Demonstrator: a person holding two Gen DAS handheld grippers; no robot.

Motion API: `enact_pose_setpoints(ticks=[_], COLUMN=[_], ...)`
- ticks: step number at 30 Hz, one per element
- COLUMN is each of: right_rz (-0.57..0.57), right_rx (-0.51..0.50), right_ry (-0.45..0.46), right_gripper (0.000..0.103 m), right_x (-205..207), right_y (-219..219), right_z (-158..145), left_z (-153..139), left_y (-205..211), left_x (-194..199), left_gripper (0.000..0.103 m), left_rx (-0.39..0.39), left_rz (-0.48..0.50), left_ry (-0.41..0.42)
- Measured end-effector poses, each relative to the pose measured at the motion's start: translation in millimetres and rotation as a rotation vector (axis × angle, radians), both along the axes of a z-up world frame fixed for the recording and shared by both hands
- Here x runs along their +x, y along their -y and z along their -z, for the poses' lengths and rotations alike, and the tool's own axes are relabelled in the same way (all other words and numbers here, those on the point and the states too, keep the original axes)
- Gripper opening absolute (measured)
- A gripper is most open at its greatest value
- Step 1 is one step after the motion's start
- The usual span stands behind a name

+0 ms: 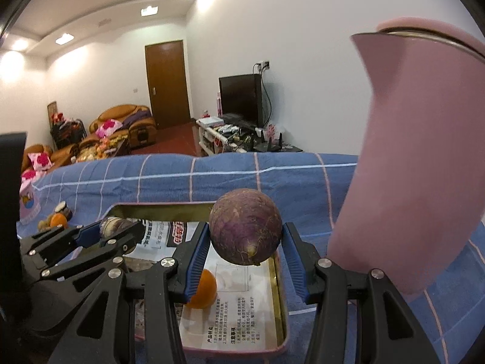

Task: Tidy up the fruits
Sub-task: 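Carry the purple turnip and the jar in both grippers over the tin box, then open the right gripper releasing the turnip while the left gripper releases the jar into the tin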

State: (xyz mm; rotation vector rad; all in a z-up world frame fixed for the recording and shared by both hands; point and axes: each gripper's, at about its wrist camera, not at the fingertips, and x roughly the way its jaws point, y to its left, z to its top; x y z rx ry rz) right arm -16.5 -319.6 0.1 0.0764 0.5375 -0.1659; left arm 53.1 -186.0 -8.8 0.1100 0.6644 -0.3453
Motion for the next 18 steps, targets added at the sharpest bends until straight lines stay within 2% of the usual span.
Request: enact_pose_setpoints(ticks=[5,11,18], right_rz=[-0.019,-0.042,-0.063], right_rx=[0.016,0.033,0.102], right_ry=[-0.027,-0.060,-0.094], right_gripper=[0.051,0.051,0.051], right_x=[5.8,12.1,15.4], right_y=[1.4,1.7,8.9], right_z=[3.3,7.8,13.4], left_z=[7.1,6.5,6.1], left_y=[8.5,17.8,18.4], left_x=[7.8,6.1,6.4], left_gripper=[0.031,0.031,0.031], left_rx=[0.029,0.063,0.063], left_rz=[0.009,0.002,0.002], left_ry=[-0.048,-0.040,-0.040])
